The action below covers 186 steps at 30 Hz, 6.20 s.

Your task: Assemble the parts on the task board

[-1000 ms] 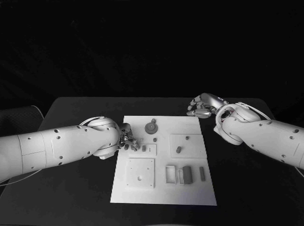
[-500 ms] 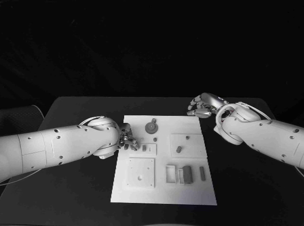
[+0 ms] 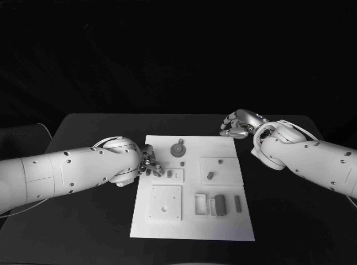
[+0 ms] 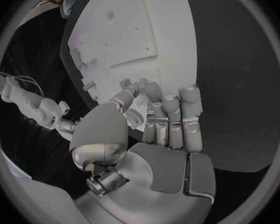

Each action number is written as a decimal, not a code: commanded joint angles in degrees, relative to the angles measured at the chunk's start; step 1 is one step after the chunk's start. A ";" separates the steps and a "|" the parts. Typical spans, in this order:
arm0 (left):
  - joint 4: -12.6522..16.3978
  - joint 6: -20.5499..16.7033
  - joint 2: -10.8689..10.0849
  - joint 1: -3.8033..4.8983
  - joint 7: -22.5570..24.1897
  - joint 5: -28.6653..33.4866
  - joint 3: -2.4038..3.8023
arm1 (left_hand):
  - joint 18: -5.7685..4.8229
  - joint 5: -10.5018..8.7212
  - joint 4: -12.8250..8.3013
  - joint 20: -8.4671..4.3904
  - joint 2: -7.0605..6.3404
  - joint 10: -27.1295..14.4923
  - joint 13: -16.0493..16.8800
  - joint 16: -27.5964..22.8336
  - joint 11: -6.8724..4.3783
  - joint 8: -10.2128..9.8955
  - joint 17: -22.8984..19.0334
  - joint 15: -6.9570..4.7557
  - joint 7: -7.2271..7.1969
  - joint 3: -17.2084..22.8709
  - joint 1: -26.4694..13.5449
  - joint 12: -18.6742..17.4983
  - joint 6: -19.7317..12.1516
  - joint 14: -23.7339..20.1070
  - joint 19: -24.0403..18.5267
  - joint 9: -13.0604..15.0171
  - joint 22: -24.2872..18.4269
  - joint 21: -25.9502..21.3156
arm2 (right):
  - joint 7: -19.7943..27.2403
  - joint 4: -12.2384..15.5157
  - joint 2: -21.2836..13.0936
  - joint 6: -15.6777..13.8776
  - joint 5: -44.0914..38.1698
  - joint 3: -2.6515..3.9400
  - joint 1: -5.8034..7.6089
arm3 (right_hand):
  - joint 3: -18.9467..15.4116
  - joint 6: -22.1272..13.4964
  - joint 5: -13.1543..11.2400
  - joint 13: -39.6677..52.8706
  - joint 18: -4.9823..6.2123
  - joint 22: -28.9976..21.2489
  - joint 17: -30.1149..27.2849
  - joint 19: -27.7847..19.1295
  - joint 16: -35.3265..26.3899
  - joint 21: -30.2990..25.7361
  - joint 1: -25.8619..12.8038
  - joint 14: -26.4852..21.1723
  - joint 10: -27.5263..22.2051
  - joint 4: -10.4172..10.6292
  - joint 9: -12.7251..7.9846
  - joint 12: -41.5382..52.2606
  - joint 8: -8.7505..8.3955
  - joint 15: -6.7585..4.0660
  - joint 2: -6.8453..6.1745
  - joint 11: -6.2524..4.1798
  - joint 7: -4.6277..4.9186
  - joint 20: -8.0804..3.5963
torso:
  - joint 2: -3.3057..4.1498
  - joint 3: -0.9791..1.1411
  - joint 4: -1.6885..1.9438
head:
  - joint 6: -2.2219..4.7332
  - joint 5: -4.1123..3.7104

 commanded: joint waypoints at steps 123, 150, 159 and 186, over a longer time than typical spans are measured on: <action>0.87 -10.52 -2.03 -0.08 6.46 4.02 0.09 | 3.46 0.67 2.16 -0.63 -2.68 -1.33 -0.07 1.33 0.05 -0.35 -0.51 -1.23 0.38 -4.74 -4.00 1.82 -0.67 -1.19 -0.79 0.24 1.04 1.13 | 0.04 -0.12 -0.10 1.19 -0.09 0.02 -0.22 | 0.00 -0.29 0.09 0.15 0.72 0.94 -0.08 0.27 -0.34 -0.36 -0.61 0.15 0.13 0.93 0.20 -0.30 -0.54 -0.20 -0.51 0.50 0.53 -0.35 | -0.01 -0.01 -0.02 | 0.24 -0.43; -2.20 -21.45 -2.60 -0.02 20.40 18.85 0.22 | 2.54 1.18 -2.13 2.02 -2.08 -7.97 -3.25 -3.42 3.43 -3.71 -4.06 2.08 3.67 -4.57 -1.60 -2.53 -7.75 -6.56 -6.28 -0.98 -0.78 -4.26 | 2.20 0.78 -0.87 0.81 2.19 0.01 -0.44 | 0.02 -1.77 0.01 0.19 0.72 0.95 -0.09 0.27 -0.34 -0.39 -0.42 0.15 0.14 1.01 0.00 -0.29 -1.47 0.16 -0.60 0.96 1.03 -0.39 | -0.08 0.05 -0.05 | 0.80 -0.78; -4.13 -22.01 -2.57 -0.02 27.36 25.52 0.27 | 3.03 1.39 -6.12 7.41 -0.62 -10.94 -11.68 -14.39 6.64 -4.44 -10.67 7.57 6.10 -2.27 -0.29 -14.81 -10.78 -10.09 -10.70 -1.54 -7.80 -14.80 | 5.26 2.09 -1.75 -0.71 4.32 0.00 -1.34 | 0.04 -2.18 0.00 0.21 0.72 0.96 -0.08 0.27 -0.33 -0.40 -0.26 0.15 0.13 0.93 -0.03 -0.26 -1.71 0.32 -0.52 1.13 1.20 -0.39 | -0.18 0.01 -0.07 | 1.07 -0.88; -5.01 -20.38 -2.74 -0.03 34.00 13.63 0.10 | 3.91 0.12 -8.32 9.04 -1.24 -7.72 -14.33 -18.94 7.25 -5.62 -10.35 8.84 6.84 -3.10 6.05 -22.22 -12.89 -8.78 -9.55 -4.55 -9.89 -18.53 | 7.11 7.65 -3.94 -1.19 5.57 -0.05 -5.71 | -0.01 -2.54 -0.03 0.25 0.72 0.97 -0.07 0.25 -0.33 -0.42 -0.04 0.11 0.10 0.66 -0.02 -0.21 -1.93 0.46 -0.39 1.28 1.36 -0.38 | -1.40 -0.12 -0.33 | 1.12 -0.57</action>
